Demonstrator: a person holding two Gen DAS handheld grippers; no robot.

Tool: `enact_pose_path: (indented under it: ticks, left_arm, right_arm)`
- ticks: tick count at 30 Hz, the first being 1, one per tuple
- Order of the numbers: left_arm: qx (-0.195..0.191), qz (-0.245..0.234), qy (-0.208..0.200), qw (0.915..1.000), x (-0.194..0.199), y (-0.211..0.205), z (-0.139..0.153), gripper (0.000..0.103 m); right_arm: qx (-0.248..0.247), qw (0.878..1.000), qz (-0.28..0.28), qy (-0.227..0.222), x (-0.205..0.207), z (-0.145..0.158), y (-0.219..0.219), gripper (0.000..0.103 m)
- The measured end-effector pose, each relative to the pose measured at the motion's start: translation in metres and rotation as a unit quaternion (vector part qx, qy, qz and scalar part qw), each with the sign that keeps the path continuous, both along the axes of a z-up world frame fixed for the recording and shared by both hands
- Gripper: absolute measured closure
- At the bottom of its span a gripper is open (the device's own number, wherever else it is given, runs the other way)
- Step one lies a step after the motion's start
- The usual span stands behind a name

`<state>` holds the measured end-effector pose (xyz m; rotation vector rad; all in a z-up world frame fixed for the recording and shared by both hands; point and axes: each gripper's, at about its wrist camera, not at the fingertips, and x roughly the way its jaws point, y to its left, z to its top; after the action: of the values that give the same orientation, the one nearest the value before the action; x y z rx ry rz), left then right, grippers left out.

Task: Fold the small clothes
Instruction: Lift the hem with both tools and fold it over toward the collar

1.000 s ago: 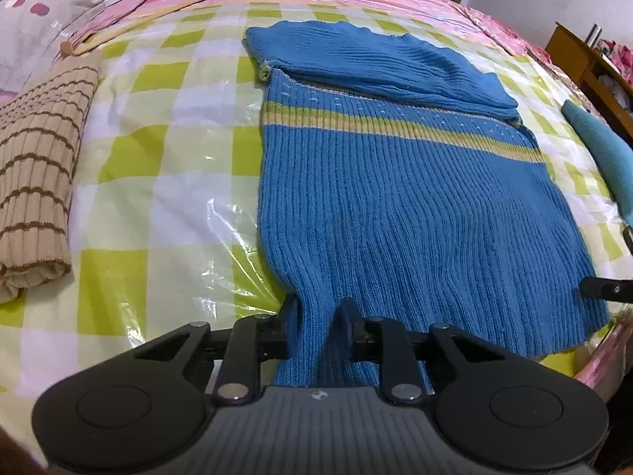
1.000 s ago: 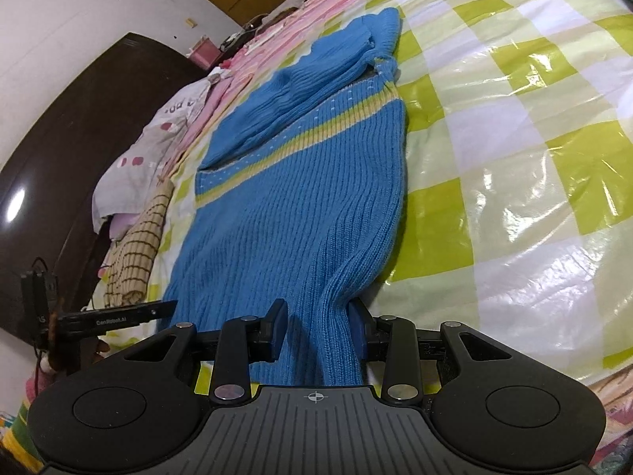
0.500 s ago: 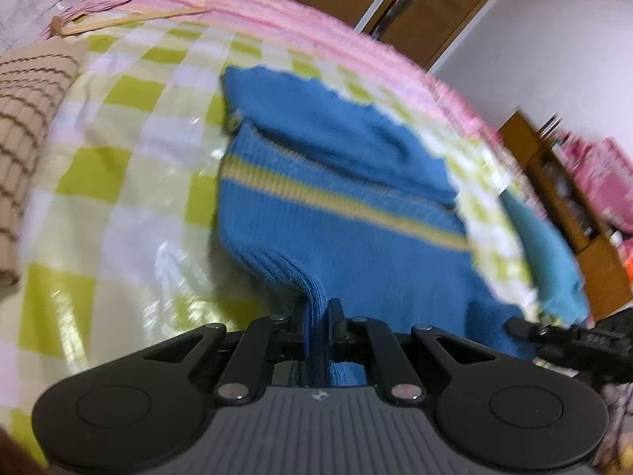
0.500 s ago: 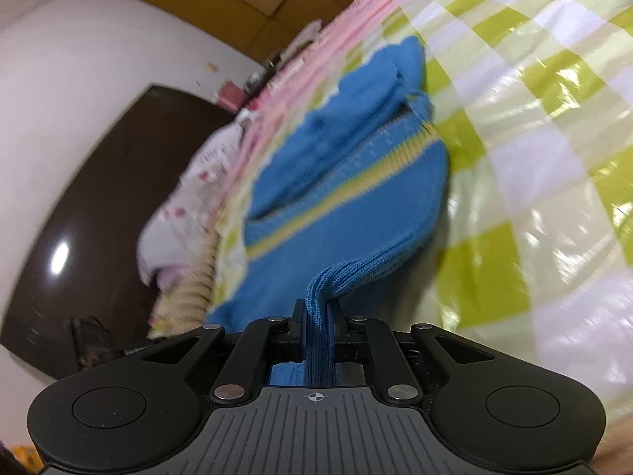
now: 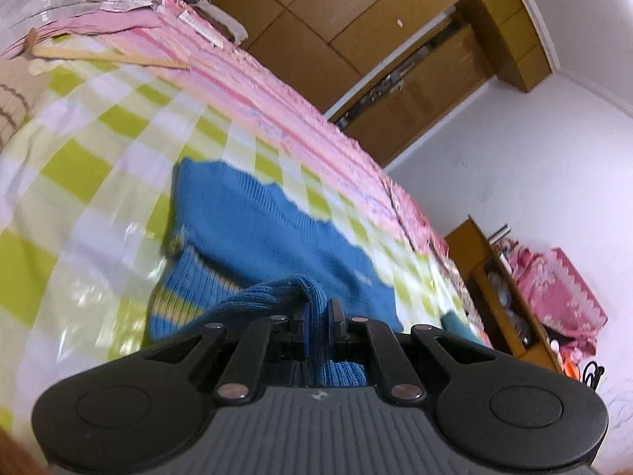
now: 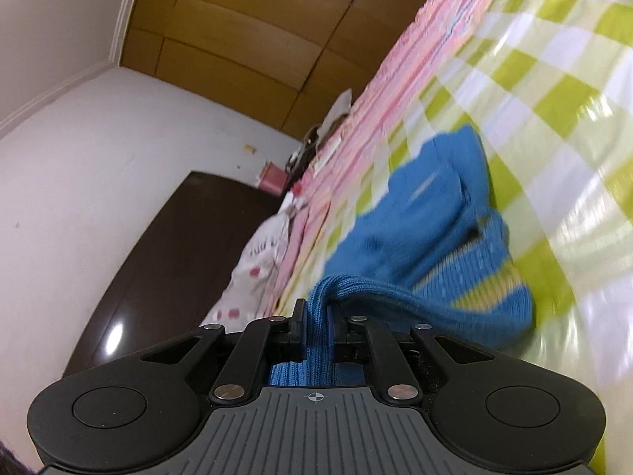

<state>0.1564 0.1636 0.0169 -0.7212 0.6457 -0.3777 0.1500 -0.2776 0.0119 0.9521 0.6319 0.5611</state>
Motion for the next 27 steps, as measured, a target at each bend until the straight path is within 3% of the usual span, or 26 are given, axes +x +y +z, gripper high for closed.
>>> enact_pose_path:
  ticks: [27]
  left_arm:
    - [-0.015, 0.053, -0.016, 0.9983, 0.081, 0.002, -0.009, 0.089]
  right_arm:
    - [0.017, 0.998, -0.055, 0.017, 0.086, -0.012, -0.010, 0.093]
